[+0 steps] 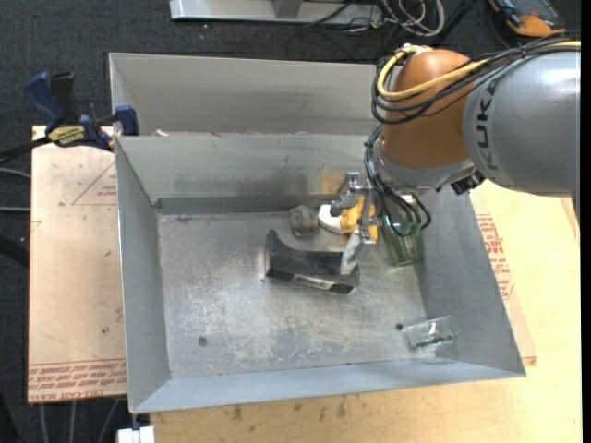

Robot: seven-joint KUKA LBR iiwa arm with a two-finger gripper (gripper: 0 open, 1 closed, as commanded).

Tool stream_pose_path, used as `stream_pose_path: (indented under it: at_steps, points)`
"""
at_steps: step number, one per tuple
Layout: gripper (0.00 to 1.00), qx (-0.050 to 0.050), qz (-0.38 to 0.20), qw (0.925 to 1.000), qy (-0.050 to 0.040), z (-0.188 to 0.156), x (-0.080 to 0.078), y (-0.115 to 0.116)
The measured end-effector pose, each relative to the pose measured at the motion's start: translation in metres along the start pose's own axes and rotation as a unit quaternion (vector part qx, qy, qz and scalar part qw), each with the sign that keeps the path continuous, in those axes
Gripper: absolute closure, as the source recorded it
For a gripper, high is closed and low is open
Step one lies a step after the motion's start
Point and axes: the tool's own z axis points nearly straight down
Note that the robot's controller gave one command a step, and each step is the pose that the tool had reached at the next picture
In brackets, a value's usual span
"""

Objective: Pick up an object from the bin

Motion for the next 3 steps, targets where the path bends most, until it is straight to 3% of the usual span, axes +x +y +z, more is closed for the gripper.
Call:
stream_pose_path:
  at_steps: [1, 2, 3]
  points:
    - [0.00, 0.000, 0.000, 1.0000, -0.0039, -0.005, -0.002, 0.000]
    - [0.00, 0.001, -0.028, 0.9996, -0.0048, 0.013, 0.025, 0.033]
    - [1.00, 0.000, -0.118, 0.9930, -0.0074, 0.080, 0.025, 0.052]
